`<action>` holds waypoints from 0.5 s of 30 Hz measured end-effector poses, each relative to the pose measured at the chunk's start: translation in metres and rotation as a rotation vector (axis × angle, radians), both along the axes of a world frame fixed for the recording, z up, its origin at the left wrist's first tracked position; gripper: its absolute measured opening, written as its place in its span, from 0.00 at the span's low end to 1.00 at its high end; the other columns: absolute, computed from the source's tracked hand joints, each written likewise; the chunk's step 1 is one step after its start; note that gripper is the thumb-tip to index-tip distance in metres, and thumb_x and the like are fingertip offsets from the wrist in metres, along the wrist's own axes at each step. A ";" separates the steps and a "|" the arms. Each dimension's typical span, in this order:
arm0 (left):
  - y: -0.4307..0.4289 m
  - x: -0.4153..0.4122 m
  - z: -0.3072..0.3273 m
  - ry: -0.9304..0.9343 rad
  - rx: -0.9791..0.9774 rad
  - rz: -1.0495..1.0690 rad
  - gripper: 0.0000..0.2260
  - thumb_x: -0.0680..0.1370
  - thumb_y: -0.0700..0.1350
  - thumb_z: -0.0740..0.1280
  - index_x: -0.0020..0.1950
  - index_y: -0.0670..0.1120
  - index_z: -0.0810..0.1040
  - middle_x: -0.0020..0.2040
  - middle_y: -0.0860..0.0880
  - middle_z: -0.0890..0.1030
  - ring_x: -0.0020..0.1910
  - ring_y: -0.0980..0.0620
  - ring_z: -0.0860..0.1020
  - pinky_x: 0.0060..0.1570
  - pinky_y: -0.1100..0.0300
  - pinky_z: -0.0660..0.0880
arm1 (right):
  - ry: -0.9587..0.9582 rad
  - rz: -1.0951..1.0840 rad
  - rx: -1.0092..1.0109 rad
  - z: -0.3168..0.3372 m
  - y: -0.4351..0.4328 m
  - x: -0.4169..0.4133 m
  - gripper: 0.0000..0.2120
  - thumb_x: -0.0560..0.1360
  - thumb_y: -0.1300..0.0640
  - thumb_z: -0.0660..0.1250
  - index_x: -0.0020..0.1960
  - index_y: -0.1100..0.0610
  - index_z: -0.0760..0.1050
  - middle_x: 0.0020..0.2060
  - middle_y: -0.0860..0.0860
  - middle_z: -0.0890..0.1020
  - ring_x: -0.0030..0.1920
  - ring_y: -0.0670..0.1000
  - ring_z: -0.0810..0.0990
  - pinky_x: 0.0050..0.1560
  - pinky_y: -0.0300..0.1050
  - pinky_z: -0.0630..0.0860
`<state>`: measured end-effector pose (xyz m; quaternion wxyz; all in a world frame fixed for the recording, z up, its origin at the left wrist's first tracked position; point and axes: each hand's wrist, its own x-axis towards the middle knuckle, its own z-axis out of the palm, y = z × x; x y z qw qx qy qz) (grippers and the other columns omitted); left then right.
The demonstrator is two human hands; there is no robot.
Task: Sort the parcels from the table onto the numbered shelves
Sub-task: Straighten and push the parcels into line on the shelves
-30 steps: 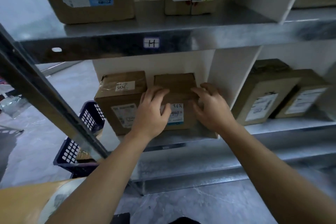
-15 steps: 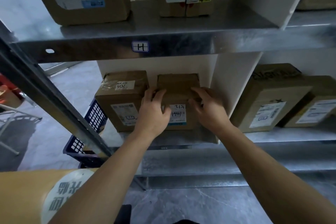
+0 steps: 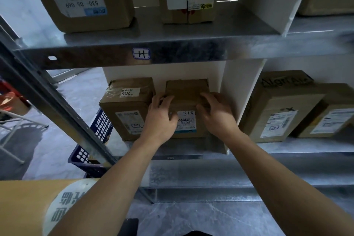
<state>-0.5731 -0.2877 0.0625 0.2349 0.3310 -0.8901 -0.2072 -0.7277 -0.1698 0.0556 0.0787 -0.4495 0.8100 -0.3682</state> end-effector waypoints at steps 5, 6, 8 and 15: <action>0.004 0.007 0.004 0.015 -0.040 0.013 0.23 0.76 0.45 0.69 0.70 0.45 0.71 0.70 0.44 0.66 0.68 0.43 0.67 0.69 0.50 0.67 | 0.168 -0.001 0.018 0.005 0.000 0.003 0.21 0.81 0.48 0.63 0.72 0.56 0.71 0.74 0.57 0.66 0.71 0.61 0.67 0.68 0.58 0.72; 0.007 0.009 0.004 0.029 -0.050 0.020 0.22 0.76 0.44 0.69 0.69 0.45 0.72 0.69 0.44 0.67 0.68 0.43 0.68 0.69 0.51 0.68 | 0.210 0.003 0.029 0.006 0.002 0.005 0.22 0.81 0.48 0.63 0.71 0.55 0.71 0.74 0.56 0.66 0.73 0.60 0.66 0.68 0.59 0.72; 0.013 0.014 0.005 0.063 -0.066 0.032 0.20 0.76 0.44 0.68 0.68 0.45 0.73 0.68 0.45 0.69 0.67 0.44 0.69 0.67 0.50 0.70 | 0.296 0.020 0.027 0.010 0.006 0.010 0.21 0.81 0.47 0.63 0.70 0.55 0.72 0.72 0.56 0.68 0.72 0.60 0.66 0.67 0.59 0.73; 0.034 0.031 0.000 0.097 -0.127 0.098 0.17 0.78 0.45 0.65 0.67 0.46 0.73 0.66 0.48 0.71 0.66 0.49 0.70 0.63 0.53 0.72 | 0.467 0.175 0.028 0.006 0.029 0.028 0.18 0.80 0.47 0.62 0.67 0.54 0.73 0.65 0.55 0.74 0.64 0.60 0.73 0.49 0.58 0.82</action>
